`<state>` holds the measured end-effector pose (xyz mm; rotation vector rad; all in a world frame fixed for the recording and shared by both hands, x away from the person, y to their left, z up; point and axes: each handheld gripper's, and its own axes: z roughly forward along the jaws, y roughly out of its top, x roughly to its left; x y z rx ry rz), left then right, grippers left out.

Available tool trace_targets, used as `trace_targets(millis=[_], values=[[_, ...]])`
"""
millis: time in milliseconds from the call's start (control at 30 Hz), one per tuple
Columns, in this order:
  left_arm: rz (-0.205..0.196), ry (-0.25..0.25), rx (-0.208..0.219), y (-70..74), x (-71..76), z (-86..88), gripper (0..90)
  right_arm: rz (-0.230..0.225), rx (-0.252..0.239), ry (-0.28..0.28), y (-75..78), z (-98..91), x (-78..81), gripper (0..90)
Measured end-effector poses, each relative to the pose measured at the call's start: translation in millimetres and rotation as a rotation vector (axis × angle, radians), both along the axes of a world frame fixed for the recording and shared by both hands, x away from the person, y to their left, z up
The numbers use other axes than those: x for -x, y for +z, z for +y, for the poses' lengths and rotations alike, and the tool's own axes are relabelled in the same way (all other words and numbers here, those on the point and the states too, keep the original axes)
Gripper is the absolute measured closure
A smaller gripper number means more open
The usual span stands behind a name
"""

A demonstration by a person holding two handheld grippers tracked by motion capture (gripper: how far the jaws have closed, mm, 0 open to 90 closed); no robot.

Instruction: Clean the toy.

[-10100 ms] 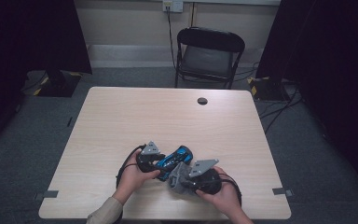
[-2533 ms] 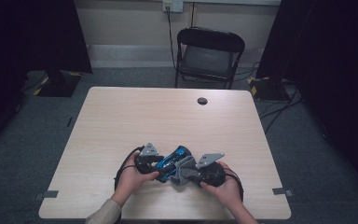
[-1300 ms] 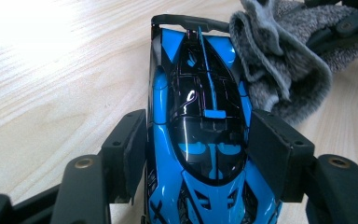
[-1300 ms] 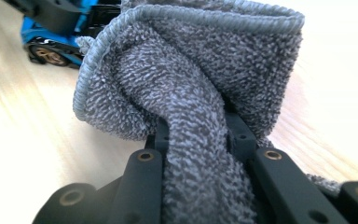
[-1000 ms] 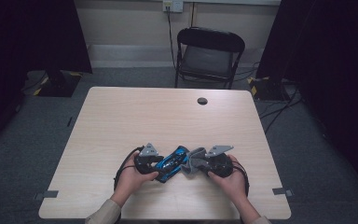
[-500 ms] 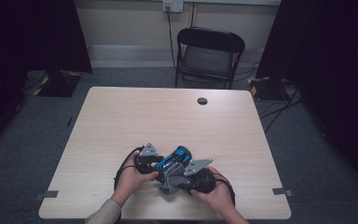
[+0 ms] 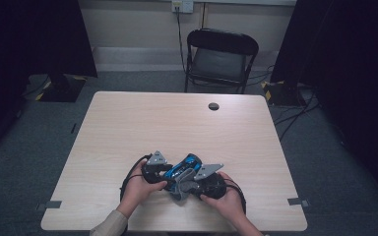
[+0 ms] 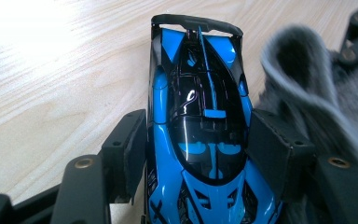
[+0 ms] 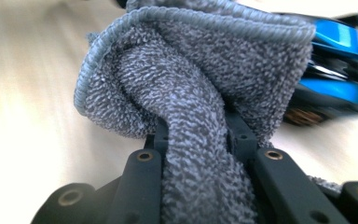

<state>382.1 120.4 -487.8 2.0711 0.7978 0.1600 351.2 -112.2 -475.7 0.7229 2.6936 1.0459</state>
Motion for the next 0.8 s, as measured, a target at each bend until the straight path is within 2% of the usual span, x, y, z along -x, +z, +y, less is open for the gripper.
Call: trace_targets(millis=[367,600,800], values=[[0.001,-0.001,-0.001,0.1,-0.3,0.1,38.5,-0.022,0.009,-0.115,-1.0,-34.0,-20.3,71.6],[0.002,-0.002,-0.002,0.3,-0.1,0.3,38.6,-0.035,0.007,-0.174,-1.7,-47.2,-25.7,71.5],[0.004,-0.002,-0.001,0.4,0.0,0.3,38.6,-0.055,0.027,-0.219,1.7,-64.6,-27.8,71.5]])
